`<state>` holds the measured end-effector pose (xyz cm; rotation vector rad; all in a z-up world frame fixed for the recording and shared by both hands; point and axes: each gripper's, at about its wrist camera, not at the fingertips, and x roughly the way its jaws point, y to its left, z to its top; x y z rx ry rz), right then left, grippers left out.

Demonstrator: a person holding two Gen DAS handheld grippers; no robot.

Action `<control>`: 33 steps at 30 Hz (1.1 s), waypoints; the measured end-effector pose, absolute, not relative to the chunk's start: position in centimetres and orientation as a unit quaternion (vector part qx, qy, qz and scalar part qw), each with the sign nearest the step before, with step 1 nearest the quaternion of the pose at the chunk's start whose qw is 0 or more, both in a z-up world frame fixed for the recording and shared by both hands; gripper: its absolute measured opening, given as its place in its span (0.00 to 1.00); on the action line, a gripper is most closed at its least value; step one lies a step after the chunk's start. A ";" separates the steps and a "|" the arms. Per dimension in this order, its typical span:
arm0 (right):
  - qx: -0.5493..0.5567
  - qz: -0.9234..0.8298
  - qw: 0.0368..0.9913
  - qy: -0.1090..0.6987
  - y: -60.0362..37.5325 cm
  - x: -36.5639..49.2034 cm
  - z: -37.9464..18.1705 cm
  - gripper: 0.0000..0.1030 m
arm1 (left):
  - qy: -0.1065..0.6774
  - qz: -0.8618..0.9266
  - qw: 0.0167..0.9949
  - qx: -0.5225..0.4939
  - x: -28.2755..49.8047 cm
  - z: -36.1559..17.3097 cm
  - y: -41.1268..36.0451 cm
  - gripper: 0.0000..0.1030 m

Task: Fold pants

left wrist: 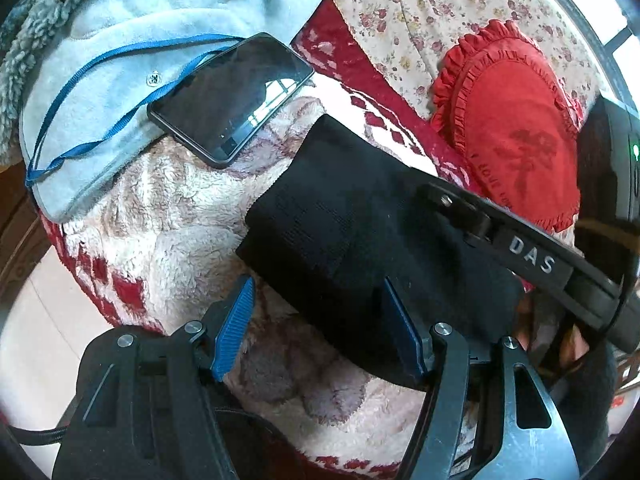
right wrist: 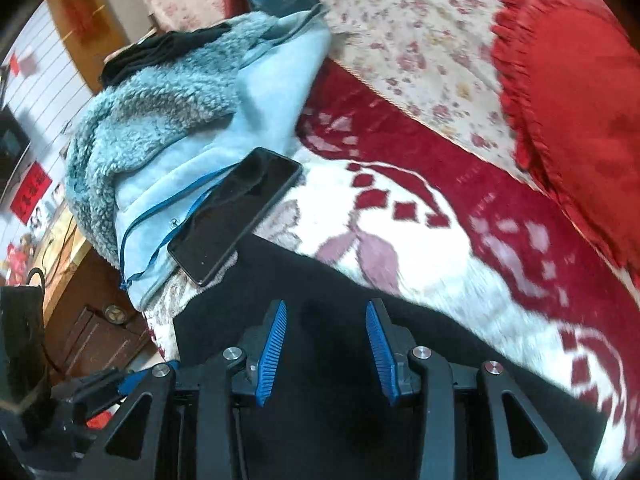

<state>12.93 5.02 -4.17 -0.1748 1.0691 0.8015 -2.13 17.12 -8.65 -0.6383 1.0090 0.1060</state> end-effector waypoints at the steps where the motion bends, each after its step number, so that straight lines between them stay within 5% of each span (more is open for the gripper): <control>1: -0.090 0.380 0.777 0.493 5.6 13.1 -4.2 0.39 | 0.475 0.050 0.825 -0.302 -2.1 -8.8 17.2 0.63; 19: -0.207 0.492 0.684 0.497 12.2 15.5 -6.9 0.45 | 0.467 0.052 0.822 -0.321 -0.8 -10.1 17.5 0.75; 22: -0.227 0.488 0.687 0.488 12.7 15.3 -6.9 0.36 | 0.463 0.054 0.824 -0.321 -0.7 -10.1 17.5 0.75; 24: -0.235 0.485 0.695 0.476 12.9 14.6 -6.8 0.25 | 0.460 0.055 0.826 -0.321 -0.7 -10.1 17.6 0.68; 26: -0.235 0.481 0.704 0.466 12.7 14.0 -6.7 0.21 | 0.453 0.063 0.829 -0.321 -0.9 -9.9 17.8 0.44; 28: -0.227 0.477 0.712 0.463 12.2 13.7 -6.4 0.16 | 0.443 0.066 0.837 -0.313 -1.2 -9.4 17.8 0.31; 33: -0.154 0.480 0.727 0.465 10.6 14.0 -4.5 0.10 | 0.432 0.062 0.851 -0.294 -1.7 -8.3 17.2 0.22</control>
